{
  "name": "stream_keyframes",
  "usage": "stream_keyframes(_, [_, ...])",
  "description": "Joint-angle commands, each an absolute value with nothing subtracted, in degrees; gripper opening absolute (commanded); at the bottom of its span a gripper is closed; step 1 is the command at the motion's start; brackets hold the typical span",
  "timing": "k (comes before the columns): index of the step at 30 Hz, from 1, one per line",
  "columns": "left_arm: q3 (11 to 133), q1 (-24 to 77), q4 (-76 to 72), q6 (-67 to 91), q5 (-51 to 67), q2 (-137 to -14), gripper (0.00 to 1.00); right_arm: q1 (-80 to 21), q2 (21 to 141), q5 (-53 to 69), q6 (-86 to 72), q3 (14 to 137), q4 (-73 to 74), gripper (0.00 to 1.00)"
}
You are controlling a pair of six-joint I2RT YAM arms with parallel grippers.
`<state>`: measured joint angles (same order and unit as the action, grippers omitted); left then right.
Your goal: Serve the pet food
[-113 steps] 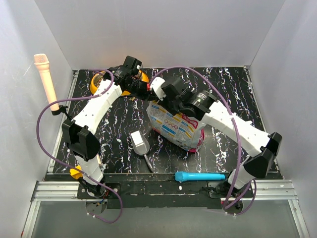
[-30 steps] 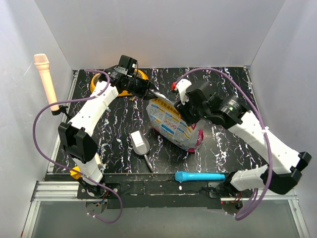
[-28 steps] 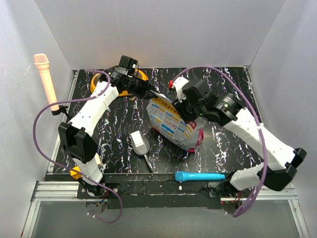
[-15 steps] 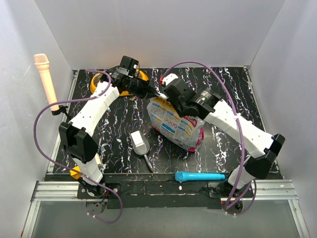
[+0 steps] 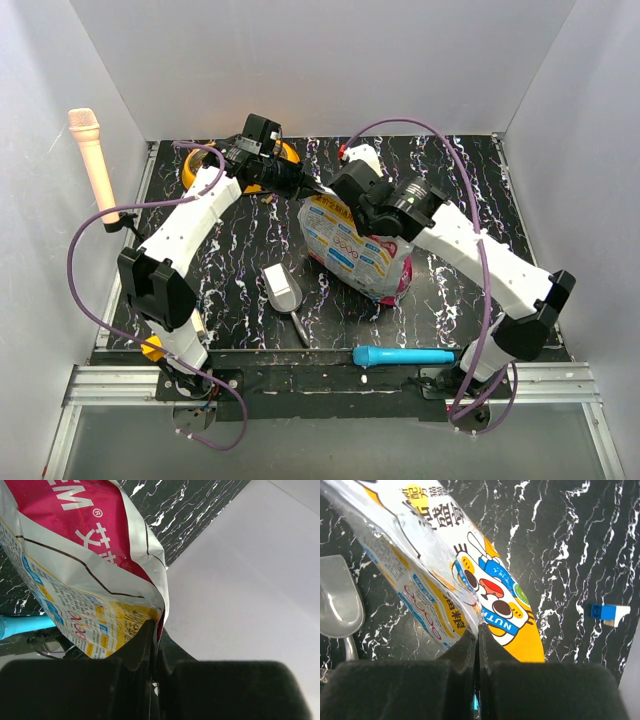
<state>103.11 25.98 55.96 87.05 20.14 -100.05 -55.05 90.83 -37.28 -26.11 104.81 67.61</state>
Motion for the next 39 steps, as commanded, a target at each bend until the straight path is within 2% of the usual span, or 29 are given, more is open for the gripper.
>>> stream_keyframes(1, [102.3, 25.3, 54.1, 87.9, 20.1, -95.1, 0.0, -53.0, 82.7, -36.0, -15.7, 102.1, 60.6, 0.02])
stream_keyframes(2, [102.3, 25.3, 54.0, 88.0, 20.1, -95.0, 0.0, -52.8, 81.8, -34.9, -14.3, 101.3, 60.0, 0.08])
stream_keyframes(3, [102.1, 25.3, 53.9, 88.1, 20.1, -94.8, 0.0, -52.6, 81.2, -33.6, -13.0, 100.7, 59.9, 0.23])
stream_keyframes(5, [102.0, 25.3, 53.7, 88.2, 20.1, -94.7, 0.0, -52.4, 80.6, -31.1, -12.0, 100.3, 61.0, 0.39])
stream_keyframes(9, [101.9, 25.3, 53.5, 88.5, 20.2, -94.7, 0.0, -52.1, 78.5, -25.1, -10.1, 98.6, 61.8, 0.51])
stream_keyframes(11, [102.0, 25.3, 53.5, 88.5, 20.5, -94.7, 0.0, -52.1, 76.7, -22.9, -9.8, 98.0, 61.7, 0.54])
stream_keyframes(12, [102.0, 25.3, 53.5, 88.5, 20.6, -94.6, 0.04, -52.1, 75.8, -20.9, -9.4, 98.0, 61.6, 0.55])
stream_keyframes(15, [101.9, 25.3, 53.5, 88.6, 20.6, -94.1, 0.23, -52.1, 73.8, -14.7, -8.3, 98.1, 60.6, 0.56])
stream_keyframes(16, [101.8, 25.3, 53.5, 88.6, 20.6, -93.9, 0.32, -52.1, 73.0, -13.5, -8.4, 97.8, 60.0, 0.56])
stream_keyframes(19, [101.5, 25.3, 53.9, 88.4, 21.1, -93.7, 0.47, -52.1, 71.5, -8.6, -8.0, 96.9, 57.7, 0.57])
stream_keyframes(21, [101.6, 25.3, 54.6, 88.2, 21.5, -93.6, 0.53, -52.1, 71.3, -7.6, -8.3, 97.2, 57.1, 0.57])
stream_keyframes(23, [101.7, 25.3, 55.0, 87.8, 21.6, -93.3, 0.58, -52.1, 71.6, -7.9, -8.7, 98.3, 57.2, 0.58])
stream_keyframes(31, [101.1, 25.3, 58.1, 86.6, 22.9, -91.9, 0.66, -52.2, 73.8, -7.1, -8.8, 101.9, 57.7, 0.59])
stream_keyframes(35, [100.4, 25.3, 60.8, 86.7, 23.4, -89.6, 0.79, -52.1, 74.6, -7.8, -9.6, 103.8, 57.7, 0.59])
stream_keyframes(39, [98.0, 25.3, 61.3, 87.3, 24.4, -87.9, 0.8, -52.1, 74.6, -7.6, -9.8, 104.5, 57.0, 0.59])
